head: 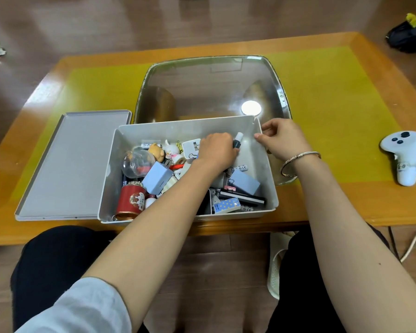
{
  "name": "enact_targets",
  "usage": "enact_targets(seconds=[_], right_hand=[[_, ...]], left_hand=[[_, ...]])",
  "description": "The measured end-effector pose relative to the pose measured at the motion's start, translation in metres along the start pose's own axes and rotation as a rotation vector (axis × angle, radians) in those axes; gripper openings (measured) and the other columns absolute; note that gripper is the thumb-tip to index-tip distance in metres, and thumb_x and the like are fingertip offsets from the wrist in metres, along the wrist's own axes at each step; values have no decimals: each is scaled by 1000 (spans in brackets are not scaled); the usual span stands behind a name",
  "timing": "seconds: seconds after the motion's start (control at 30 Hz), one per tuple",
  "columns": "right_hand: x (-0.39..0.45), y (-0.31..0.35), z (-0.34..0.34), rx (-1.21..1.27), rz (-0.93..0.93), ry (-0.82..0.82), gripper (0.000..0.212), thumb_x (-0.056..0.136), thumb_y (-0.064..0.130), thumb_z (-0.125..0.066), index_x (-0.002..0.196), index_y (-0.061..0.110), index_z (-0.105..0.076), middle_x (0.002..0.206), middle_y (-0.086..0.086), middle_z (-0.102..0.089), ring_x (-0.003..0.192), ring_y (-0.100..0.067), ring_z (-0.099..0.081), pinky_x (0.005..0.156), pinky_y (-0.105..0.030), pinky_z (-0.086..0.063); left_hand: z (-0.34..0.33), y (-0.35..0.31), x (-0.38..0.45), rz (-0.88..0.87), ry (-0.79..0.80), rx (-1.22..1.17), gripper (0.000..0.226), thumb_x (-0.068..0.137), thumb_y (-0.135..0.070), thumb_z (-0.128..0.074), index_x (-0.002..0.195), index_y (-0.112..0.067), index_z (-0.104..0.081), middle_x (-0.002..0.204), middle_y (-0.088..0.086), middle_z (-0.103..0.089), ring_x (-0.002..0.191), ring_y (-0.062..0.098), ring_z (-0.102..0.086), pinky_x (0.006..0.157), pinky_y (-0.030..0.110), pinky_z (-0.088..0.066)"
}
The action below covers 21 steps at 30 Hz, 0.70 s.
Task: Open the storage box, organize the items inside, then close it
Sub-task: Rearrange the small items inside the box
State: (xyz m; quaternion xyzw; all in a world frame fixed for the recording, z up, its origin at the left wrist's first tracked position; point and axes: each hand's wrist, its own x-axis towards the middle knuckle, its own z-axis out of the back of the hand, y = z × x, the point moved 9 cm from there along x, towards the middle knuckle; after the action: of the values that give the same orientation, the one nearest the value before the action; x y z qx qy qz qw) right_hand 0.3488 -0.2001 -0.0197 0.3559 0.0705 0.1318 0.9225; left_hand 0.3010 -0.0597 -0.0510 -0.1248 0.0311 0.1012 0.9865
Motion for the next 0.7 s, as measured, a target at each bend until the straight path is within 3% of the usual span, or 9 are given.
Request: enact_targets(seconds=[0.1,0.23,0.33,0.47,0.7], right_hand=[[-1,2,-3,3,8,33,17,85,23,-64,95,9,-67,74,-2,-62,69,-18,-57,66,-37,-52],[-3,5,-3,-21,18,39,13,86,22,-63,90,10,-67,70,-1,-61,70,-18,-57,70,-35,-53],[-3,6,-2,-24,26,46,15,87,22,-62,94,9,-67,74,-2,-62,69,-18,-57,69,-32,-51],[-3,7,-3,-42,33,58,17,89,23,-61,96,8,-65,74,-3,-62,63,-17,-55,67,-27,-46],[-3,8,-3,-69,49,61,19,89,23,-60,100,7,-66,74,-1,-60,66,-16,-54,66,-22,-37]], left_hand=[[-4,-3,4,-10,-13,83,35,88,-41,-60,98,-7,-65,107,16,-66,104,36,-56,75,34,-35],[-4,-4,4,-17,-50,102,40,89,-48,-57,100,-10,-62,107,14,-66,110,34,-51,82,36,-35],[-2,-3,-2,-37,-56,85,35,95,-41,-46,110,-9,-51,111,15,-64,112,34,-48,85,39,-33],[-10,-6,-15,-132,53,61,27,95,-27,-38,116,-10,-44,119,14,-59,111,33,-48,89,42,-32],[-20,-24,-26,-277,159,151,43,96,-36,-38,133,-14,-44,130,12,-54,121,32,-43,106,46,-26]])
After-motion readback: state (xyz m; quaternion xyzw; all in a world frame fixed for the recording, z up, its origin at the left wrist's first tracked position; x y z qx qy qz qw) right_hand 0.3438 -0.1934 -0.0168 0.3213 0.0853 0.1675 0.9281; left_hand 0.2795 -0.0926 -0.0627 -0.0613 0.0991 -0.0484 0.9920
